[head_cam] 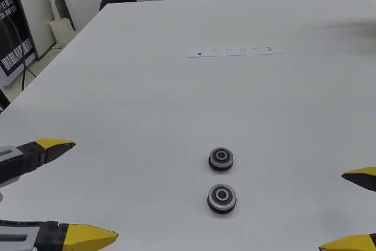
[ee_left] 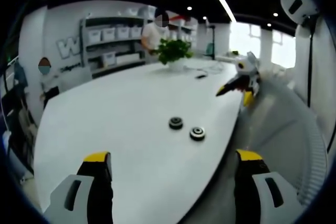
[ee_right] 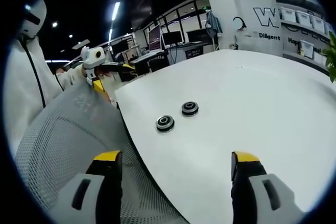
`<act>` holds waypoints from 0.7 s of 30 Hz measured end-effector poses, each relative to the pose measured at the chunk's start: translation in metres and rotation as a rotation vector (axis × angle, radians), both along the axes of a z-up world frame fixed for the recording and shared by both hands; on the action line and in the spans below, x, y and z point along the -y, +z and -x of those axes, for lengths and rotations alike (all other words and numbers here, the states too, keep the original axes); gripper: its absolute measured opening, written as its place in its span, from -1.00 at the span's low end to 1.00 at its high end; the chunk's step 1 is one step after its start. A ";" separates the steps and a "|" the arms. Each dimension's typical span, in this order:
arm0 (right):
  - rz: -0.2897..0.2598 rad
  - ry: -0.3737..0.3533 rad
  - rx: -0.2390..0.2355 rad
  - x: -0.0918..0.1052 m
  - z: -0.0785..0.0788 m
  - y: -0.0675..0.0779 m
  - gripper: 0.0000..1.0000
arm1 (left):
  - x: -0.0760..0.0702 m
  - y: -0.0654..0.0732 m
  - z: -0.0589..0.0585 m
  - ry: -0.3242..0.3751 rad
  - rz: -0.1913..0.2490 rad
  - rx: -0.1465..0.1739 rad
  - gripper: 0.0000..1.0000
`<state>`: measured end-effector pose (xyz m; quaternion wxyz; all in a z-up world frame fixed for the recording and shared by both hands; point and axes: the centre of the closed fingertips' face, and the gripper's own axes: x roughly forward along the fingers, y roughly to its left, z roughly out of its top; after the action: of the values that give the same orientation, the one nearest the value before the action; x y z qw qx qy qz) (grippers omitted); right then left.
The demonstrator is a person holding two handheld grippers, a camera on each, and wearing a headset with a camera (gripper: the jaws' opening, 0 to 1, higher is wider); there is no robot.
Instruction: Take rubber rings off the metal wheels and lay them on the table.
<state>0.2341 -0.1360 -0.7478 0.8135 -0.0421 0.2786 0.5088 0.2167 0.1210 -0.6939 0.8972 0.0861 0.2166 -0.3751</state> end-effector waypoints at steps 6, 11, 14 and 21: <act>-0.006 0.010 0.010 -0.004 -0.004 0.002 0.62 | 0.002 0.002 -0.005 -0.019 0.005 0.009 0.96; -0.009 0.022 0.011 -0.008 -0.005 0.002 0.61 | 0.001 0.000 -0.008 -0.032 0.003 0.010 0.95; -0.007 0.029 0.009 -0.009 -0.006 0.001 0.61 | 0.002 -0.001 -0.008 -0.048 -0.001 0.005 0.94; -0.006 0.040 0.010 -0.013 -0.008 0.001 0.59 | 0.007 -0.001 -0.006 -0.076 -0.009 -0.006 0.94</act>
<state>0.2424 -0.1235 -0.7465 0.8045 -0.0477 0.2722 0.5257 0.2232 0.1136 -0.6945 0.8813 0.0973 0.2173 -0.4082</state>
